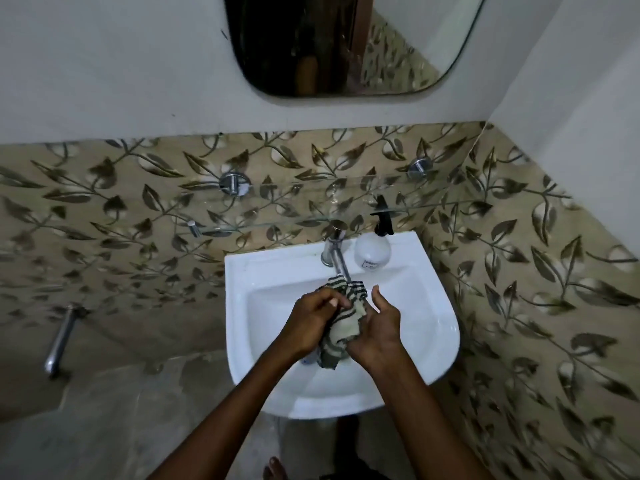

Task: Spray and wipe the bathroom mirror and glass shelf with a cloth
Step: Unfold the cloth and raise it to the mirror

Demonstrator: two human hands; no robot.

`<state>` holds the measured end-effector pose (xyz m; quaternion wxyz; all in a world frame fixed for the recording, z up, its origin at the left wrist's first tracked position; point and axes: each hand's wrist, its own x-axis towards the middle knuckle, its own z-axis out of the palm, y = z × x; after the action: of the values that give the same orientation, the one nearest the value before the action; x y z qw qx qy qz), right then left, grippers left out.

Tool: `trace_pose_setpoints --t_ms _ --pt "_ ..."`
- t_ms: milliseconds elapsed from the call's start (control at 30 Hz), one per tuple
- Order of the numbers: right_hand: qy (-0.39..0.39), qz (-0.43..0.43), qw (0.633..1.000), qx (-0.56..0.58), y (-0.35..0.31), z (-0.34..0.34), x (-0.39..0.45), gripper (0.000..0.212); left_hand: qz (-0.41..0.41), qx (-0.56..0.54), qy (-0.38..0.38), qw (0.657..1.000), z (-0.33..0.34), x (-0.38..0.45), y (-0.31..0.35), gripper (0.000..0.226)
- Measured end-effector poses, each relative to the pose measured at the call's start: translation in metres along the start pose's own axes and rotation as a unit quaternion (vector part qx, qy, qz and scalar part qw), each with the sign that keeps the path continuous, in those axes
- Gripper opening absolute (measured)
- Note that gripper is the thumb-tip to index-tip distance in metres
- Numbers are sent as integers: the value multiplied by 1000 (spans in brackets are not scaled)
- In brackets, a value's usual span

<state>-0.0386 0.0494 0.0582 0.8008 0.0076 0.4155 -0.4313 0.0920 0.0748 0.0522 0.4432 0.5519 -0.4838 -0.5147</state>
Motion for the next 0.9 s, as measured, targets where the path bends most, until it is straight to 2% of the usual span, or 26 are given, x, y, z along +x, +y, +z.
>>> trace_pose_setpoints --t_ms 33,100,167,233,300,367,433,500,633,767,833,900 --pt "-21 -8 1000 10 1 12 -5 60 37 28 14 999 -9 2 8 25" --pt "-57 -17 998 20 2 37 -14 60 114 102 35 988 -23 6 31 46" --pt "-82 -37 996 22 -1 63 -20 58 184 205 37 961 -32 14 58 55" --pt "-112 -61 992 19 -7 95 -34 54 246 301 29 921 -45 18 92 52" --pt "-156 -64 985 36 -17 116 -44 52 278 291 -12 916 -55 24 118 51" --pt "-186 -75 979 39 -31 138 -58 52 274 197 -49 940 -66 23 151 54" --pt "-223 -86 970 44 -48 157 -66 61 256 89 -41 962 -81 21 186 58" --pt "-262 -97 959 37 -65 178 -80 71 277 52 4 959 -95 28 217 56" --pt "-340 -142 928 52 -107 235 -108 73 328 62 154 930 -117 43 297 48" --pt "-389 -223 892 56 -153 288 -134 82 367 41 298 880 -134 55 377 43" --pt "-389 -255 882 75 -175 310 -149 71 377 22 343 860 -141 59 412 47" --pt "-392 -293 866 100 -200 328 -167 69 373 14 373 849 -146 63 443 52"
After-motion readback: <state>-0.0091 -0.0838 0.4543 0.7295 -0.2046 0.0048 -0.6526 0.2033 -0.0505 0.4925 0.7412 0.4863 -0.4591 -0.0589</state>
